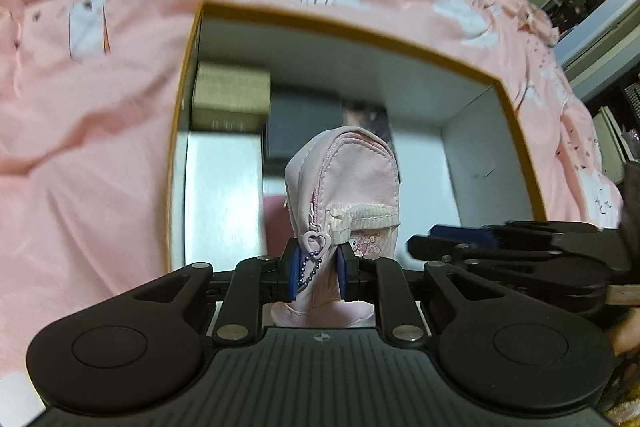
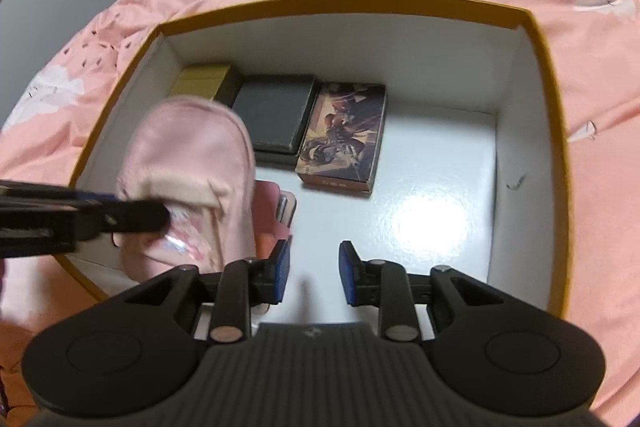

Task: Organize objects
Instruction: 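Release the card holder into the box with the right gripper while the left lowers the pouch and opens, then withdraw both grippers from the box toward the plush toys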

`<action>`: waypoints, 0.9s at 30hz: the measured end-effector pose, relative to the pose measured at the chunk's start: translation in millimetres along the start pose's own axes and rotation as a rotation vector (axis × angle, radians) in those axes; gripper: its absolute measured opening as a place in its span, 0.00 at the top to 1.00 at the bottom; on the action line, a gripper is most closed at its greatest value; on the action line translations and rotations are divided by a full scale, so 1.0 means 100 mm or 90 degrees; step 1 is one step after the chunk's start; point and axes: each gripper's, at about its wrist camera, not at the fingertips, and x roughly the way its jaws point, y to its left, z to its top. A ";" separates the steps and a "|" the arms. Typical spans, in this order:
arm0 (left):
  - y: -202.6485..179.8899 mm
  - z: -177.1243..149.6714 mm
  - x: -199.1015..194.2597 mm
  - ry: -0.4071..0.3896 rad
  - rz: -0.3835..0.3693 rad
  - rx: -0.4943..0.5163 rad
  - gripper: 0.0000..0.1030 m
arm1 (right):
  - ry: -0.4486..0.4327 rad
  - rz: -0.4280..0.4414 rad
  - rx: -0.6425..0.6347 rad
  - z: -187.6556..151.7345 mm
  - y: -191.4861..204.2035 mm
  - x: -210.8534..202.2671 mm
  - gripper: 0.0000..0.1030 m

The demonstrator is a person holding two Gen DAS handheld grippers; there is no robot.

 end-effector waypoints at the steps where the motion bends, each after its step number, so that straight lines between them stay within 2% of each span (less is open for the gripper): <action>1: 0.01 0.00 0.03 0.006 0.001 -0.005 0.79 | -0.005 0.005 0.003 -0.02 0.00 -0.01 0.66; 6: -0.01 0.02 0.13 0.033 0.000 -0.005 0.75 | -0.027 0.052 0.019 -0.06 0.03 -0.04 0.62; 11: -0.10 -0.01 0.19 0.028 0.045 0.022 0.72 | -0.030 0.092 0.026 -0.07 0.08 -0.02 0.60; 15: -0.16 -0.07 0.19 0.012 0.076 0.055 0.64 | -0.022 0.104 0.030 -0.09 0.09 0.05 0.61; 17: -0.22 -0.12 0.16 -0.004 0.092 0.088 0.57 | -0.017 0.109 0.034 -0.10 0.09 0.09 0.70; 19: -0.29 -0.18 0.10 -0.031 0.112 0.126 0.55 | -0.013 0.119 0.037 -0.11 0.09 0.13 0.77; 23: -0.34 -0.28 -0.02 -0.080 0.118 0.148 0.47 | -0.016 0.123 0.033 -0.09 0.13 0.17 0.79; 24: -0.35 -0.30 -0.06 -0.095 0.121 0.149 0.43 | -0.017 0.122 0.031 -0.09 0.13 0.18 0.79; 27: -0.41 -0.39 -0.19 -0.152 0.133 0.157 0.40 | -0.019 0.115 0.026 -0.09 0.15 0.20 0.79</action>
